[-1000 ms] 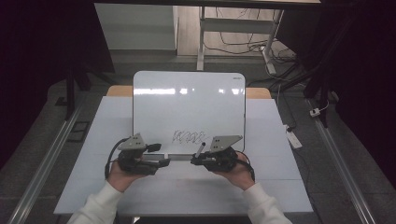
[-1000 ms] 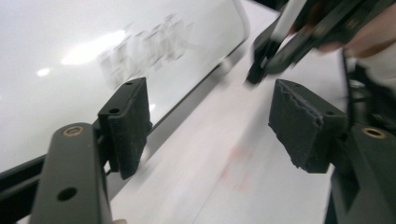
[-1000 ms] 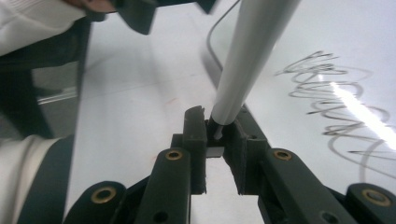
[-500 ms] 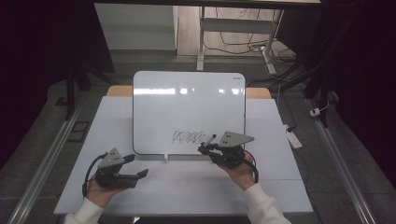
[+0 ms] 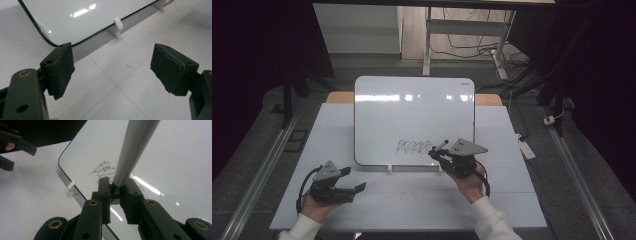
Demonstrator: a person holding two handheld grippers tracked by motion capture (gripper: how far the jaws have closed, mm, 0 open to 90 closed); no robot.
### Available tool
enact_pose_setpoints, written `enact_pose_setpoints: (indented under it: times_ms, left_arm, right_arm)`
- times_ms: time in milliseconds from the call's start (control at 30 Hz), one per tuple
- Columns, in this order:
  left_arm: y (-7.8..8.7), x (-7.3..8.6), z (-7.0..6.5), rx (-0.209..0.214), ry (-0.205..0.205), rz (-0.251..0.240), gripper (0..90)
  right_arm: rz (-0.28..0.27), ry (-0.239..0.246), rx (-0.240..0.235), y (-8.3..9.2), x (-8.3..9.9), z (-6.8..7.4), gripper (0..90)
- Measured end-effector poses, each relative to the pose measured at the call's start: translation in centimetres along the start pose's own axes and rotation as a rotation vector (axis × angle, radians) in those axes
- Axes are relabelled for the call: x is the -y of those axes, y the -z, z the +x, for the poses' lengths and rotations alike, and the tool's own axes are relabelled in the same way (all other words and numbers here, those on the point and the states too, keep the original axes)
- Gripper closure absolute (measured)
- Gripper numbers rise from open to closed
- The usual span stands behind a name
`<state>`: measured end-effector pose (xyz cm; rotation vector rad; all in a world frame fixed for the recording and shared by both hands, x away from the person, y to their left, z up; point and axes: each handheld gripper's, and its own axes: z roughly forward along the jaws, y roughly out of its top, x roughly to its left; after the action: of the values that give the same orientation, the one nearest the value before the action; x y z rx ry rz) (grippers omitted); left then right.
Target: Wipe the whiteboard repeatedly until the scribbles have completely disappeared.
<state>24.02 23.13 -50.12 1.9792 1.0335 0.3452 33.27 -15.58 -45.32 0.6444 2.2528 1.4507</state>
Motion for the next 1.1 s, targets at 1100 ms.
enact_pose_setpoints:
  times_ms: [1100]
  left_arm:
    - [-0.3, 0.5, 0.8, 0.018, 0.030, -0.003, 20.0]
  right_arm:
    - [-0.011, 0.018, 0.157, -8.6, -2.1, -0.3, 77.3]
